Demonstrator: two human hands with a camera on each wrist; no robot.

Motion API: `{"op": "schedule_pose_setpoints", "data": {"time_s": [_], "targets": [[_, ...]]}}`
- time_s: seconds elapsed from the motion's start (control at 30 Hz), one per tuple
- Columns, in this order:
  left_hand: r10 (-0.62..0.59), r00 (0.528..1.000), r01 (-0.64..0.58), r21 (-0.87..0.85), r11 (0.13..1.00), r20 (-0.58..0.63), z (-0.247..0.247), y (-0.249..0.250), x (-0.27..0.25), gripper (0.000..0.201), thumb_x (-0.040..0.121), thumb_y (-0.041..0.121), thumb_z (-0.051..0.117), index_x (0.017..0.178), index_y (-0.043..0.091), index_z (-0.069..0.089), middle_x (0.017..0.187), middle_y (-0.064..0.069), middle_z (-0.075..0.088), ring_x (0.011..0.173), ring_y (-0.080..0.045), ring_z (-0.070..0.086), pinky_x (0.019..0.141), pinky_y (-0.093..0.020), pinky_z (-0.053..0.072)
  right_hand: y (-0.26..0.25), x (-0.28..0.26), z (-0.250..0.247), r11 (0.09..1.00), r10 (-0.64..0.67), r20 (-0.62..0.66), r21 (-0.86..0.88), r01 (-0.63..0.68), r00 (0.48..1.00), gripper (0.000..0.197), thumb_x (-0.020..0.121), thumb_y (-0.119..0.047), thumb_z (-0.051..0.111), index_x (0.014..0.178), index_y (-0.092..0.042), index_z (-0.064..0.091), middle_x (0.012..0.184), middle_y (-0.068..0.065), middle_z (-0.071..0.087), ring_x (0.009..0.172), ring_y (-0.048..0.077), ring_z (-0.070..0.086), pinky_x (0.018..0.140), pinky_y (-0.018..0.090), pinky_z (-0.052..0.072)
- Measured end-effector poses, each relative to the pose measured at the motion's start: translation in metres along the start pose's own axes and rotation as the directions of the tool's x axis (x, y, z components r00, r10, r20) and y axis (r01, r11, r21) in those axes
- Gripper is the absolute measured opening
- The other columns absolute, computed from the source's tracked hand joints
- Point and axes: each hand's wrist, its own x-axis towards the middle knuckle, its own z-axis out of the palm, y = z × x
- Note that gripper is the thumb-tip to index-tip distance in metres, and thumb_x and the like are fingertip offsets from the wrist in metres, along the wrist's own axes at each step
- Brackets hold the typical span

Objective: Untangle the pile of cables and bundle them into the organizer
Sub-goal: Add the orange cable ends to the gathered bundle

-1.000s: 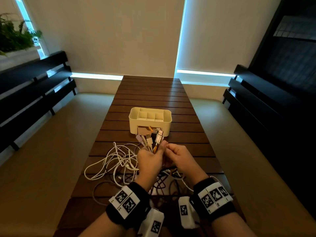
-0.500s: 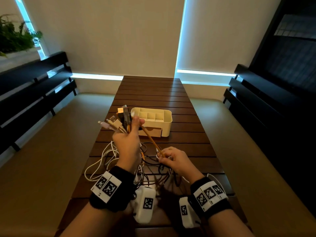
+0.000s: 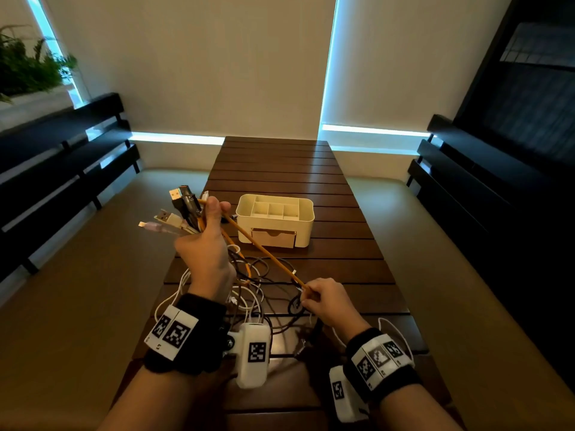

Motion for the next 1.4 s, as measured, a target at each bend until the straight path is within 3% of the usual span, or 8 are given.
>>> {"op": "schedule_pose_setpoints", "data": {"time_s": [0.17, 0.3, 0.5, 0.7, 0.87, 1.03, 1.17, 1.4], "targets": [[-0.049, 0.999, 0.05, 0.028, 0.998, -0.02, -0.006, -0.003, 0.005, 0.026, 0.085, 0.034, 0.064, 0.093, 0.01, 0.063, 0.066, 0.009, 0.069, 0.04, 0.001, 0.036, 0.043, -0.015, 0.03, 0.006, 0.001, 0.0, 0.982, 0.002, -0.078, 0.189, 0.012, 0.997, 0.017, 0.09, -0.016, 0.057, 0.098, -0.007, 0.069, 0.114, -0.002, 0.058, 0.097, 0.007, 0.054, 0.082, 0.015, 0.045], [-0.22, 0.973, 0.19, 0.286, 0.939, 0.075, -0.016, -0.009, 0.004, 0.043, 0.076, 0.035, 0.07, 0.106, 0.005, 0.061, 0.089, 0.001, 0.065, 0.071, -0.004, 0.052, 0.074, -0.023, 0.045, 0.011, -0.001, -0.003, 0.968, 0.006, -0.23, 0.247, 0.053, 0.973, 0.016, 0.088, -0.016, 0.061, 0.098, -0.008, 0.07, 0.101, -0.004, 0.057, 0.089, 0.004, 0.054, 0.082, 0.019, 0.05], [-0.543, 0.734, 0.188, 0.646, 0.74, 0.408, -0.019, -0.05, -0.046, 0.011, 0.08, 0.019, 0.073, 0.086, 0.012, 0.07, 0.08, 0.002, 0.07, 0.077, -0.01, 0.064, 0.058, -0.01, 0.047, -0.012, -0.005, -0.006, 0.983, -0.156, -0.348, 0.036, 0.18, 0.924, 0.014, 0.088, -0.021, 0.061, 0.097, -0.018, 0.07, 0.079, -0.012, 0.053, 0.078, 0.007, 0.048, 0.066, 0.02, 0.038], [-0.424, 0.859, 0.106, 0.709, 0.697, 0.288, -0.013, -0.087, -0.052, 0.014, 0.077, 0.028, 0.076, 0.084, 0.017, 0.07, 0.083, -0.008, 0.072, 0.082, -0.024, 0.068, 0.076, -0.044, 0.057, -0.02, -0.007, 0.003, 0.99, -0.04, -0.442, 0.105, 0.096, 0.896, 0.013, 0.081, -0.014, 0.066, 0.089, -0.019, 0.057, 0.089, 0.0, 0.058, 0.077, 0.011, 0.053, 0.059, 0.01, 0.035], [-0.406, 0.847, 0.175, 0.542, 0.822, 0.343, -0.011, -0.08, -0.047, 0.022, 0.093, 0.018, 0.056, 0.099, -0.001, 0.067, 0.092, -0.01, 0.073, 0.082, -0.007, 0.069, 0.078, -0.021, 0.055, -0.007, -0.017, -0.001, 0.714, 0.032, -0.269, 0.68, 0.166, 0.963, 0.04, 0.075, -0.035, 0.072, 0.103, -0.037, 0.042, 0.115, -0.001, 0.053, 0.108, 0.011, 0.056, 0.086, 0.03, 0.051], [-0.373, 0.824, 0.116, 0.516, 0.849, 0.427, -0.014, -0.073, -0.043, 0.029, 0.095, 0.025, 0.051, 0.076, 0.017, 0.072, 0.088, -0.002, 0.074, 0.095, -0.016, 0.066, 0.088, -0.033, 0.045, 0.003, -0.019, -0.009, 0.757, 0.195, -0.246, 0.653, 0.014, 0.95, 0.054, 0.081, -0.06, 0.032, 0.095, -0.014, 0.056, 0.097, 0.005, 0.057, 0.089, 0.018, 0.053, 0.078, 0.029, 0.042], [-0.359, 0.806, 0.103, 0.484, 0.869, 0.472, -0.018, -0.078, -0.044, 0.034, 0.095, 0.025, 0.051, 0.069, 0.03, 0.072, 0.087, -0.007, 0.074, 0.096, -0.025, 0.067, 0.094, -0.044, 0.047, -0.003, -0.02, -0.013, 0.74, 0.125, -0.097, 0.672, -0.027, 0.987, 0.029, 0.083, -0.041, 0.061, 0.084, -0.012, 0.061, 0.084, 0.004, 0.064, 0.081, 0.019, 0.061, 0.079, 0.037, 0.048], [-0.311, 0.837, 0.097, 0.438, 0.894, 0.45, -0.021, -0.081, -0.057, 0.026, 0.095, 0.018, 0.052, 0.081, 0.004, 0.069, 0.084, -0.007, 0.071, 0.08, -0.005, 0.067, 0.069, -0.015, 0.048, -0.012, -0.009, -0.016, 0.931, 0.204, -0.262, 0.349, -0.105, 0.943, 0.011, 0.08, -0.02, 0.061, 0.071, -0.014, 0.062, 0.064, -0.004, 0.057, 0.063, 0.011, 0.053, 0.057, 0.019, 0.041]]}}
